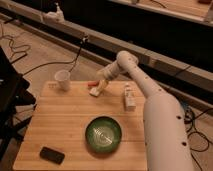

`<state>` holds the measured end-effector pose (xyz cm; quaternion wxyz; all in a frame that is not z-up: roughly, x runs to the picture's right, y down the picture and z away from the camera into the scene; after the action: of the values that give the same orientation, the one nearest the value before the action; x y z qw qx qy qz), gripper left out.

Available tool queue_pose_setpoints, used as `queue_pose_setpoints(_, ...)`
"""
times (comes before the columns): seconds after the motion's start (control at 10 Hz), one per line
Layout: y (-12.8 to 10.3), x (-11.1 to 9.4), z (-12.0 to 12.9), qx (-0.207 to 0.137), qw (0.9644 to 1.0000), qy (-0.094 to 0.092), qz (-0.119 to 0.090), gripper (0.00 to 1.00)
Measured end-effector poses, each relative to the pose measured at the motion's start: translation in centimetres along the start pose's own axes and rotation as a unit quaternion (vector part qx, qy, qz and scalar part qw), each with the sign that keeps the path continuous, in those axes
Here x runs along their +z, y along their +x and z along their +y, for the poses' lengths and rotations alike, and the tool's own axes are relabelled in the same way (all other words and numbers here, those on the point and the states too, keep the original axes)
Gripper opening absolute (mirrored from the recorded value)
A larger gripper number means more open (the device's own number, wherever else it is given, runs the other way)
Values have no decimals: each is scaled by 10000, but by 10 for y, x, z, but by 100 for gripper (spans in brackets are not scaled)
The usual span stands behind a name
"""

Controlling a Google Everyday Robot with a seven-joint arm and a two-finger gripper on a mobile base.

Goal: Place the pepper in the ceramic cup

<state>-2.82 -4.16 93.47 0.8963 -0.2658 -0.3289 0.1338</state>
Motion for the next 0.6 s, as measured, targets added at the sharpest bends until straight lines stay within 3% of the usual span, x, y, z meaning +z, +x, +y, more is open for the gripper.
queue_pose_setpoints(0.2, 1, -1, -2, 5, 10000, 32, 1, 80)
queue_pose_setpoints(0.5, 4, -7, -31, 146, 9981, 499, -345, 80)
queue_pose_setpoints(0.6, 5, -2, -35, 168, 9974, 545, -437, 80)
